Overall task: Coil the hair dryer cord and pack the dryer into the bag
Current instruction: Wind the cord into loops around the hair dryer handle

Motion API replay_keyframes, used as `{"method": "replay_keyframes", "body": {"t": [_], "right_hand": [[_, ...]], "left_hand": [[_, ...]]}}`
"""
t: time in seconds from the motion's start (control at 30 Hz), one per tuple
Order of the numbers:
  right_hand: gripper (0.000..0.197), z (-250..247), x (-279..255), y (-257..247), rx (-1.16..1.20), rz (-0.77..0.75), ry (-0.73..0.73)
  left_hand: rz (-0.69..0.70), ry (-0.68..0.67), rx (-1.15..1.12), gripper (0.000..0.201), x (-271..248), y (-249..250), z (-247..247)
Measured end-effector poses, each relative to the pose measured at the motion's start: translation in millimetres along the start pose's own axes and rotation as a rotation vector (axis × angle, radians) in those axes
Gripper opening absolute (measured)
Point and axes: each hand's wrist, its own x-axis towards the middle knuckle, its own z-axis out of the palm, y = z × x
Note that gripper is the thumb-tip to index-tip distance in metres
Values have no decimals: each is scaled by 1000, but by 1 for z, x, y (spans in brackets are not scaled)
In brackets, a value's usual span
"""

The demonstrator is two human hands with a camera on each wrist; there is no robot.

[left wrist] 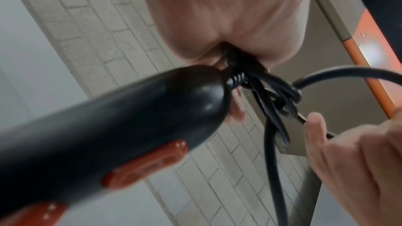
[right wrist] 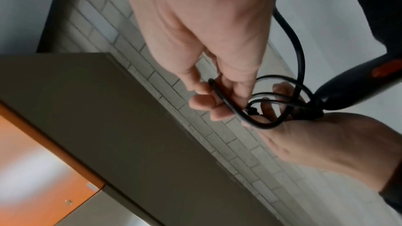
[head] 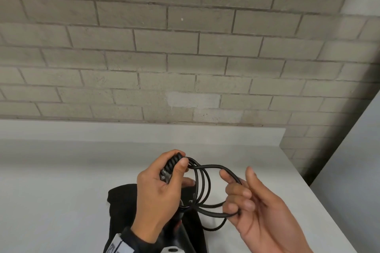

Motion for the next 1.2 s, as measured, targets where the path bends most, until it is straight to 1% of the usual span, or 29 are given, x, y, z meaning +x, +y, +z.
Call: {"method": "replay_keyframes", "body": {"t": [0.07,0.17,0.3,0.37,0.43,0.5,0.53,0.6,0.67,0.73,0.83,0.9,1.0,1.07,1.13,1.17,1.2], "right_hand": [[80,-5,1,3,-24,-89,31],[82,-16,2,12,-69,-239,50],[83,-25,2,24,-112,-316,-28],[83,-28,4,33,-221,-390,-41],[81,-33,5,46,-423,-478,-44],[72,-37,7,61,-711,-545,-3],[64,-37,7,67,-871,-590,51],[46,-33,8,75,-1144,-742,145],[25,-25,8,76,-1305,-875,144],[14,-18,7,73,-1368,-902,167],[19,-7,0,66,-1320,-804,188],[13,3,-6,60,-1205,-708,152],[11,17,-12,50,-990,-612,160],[10,22,-18,40,-738,-547,156],[23,25,-25,24,-475,-482,109],[27,22,-29,11,-335,-456,81],[27,17,-34,-4,-203,-412,18]], "left_hand": [[-41,-16,-34,19,0,2,-1],[-52,-31,-42,17,-1,4,-1],[-32,-27,-29,18,-2,3,1],[-21,-15,-24,17,-2,4,0],[-18,-7,-23,17,-3,4,0],[-15,-2,-18,17,-2,4,0],[-13,-1,-13,17,-3,4,1],[-5,5,-10,17,-2,4,1],[3,14,-7,18,-2,3,3],[-2,28,-18,19,-4,3,4],[-29,50,-56,21,-6,4,5],[-36,57,-71,22,-7,5,6],[-47,68,-84,24,-9,5,5],[-55,83,-90,26,-9,3,3],[-45,99,-77,25,-9,2,1],[-37,105,-69,24,-9,0,0],[-31,107,-62,23,-9,-1,-2]]}}
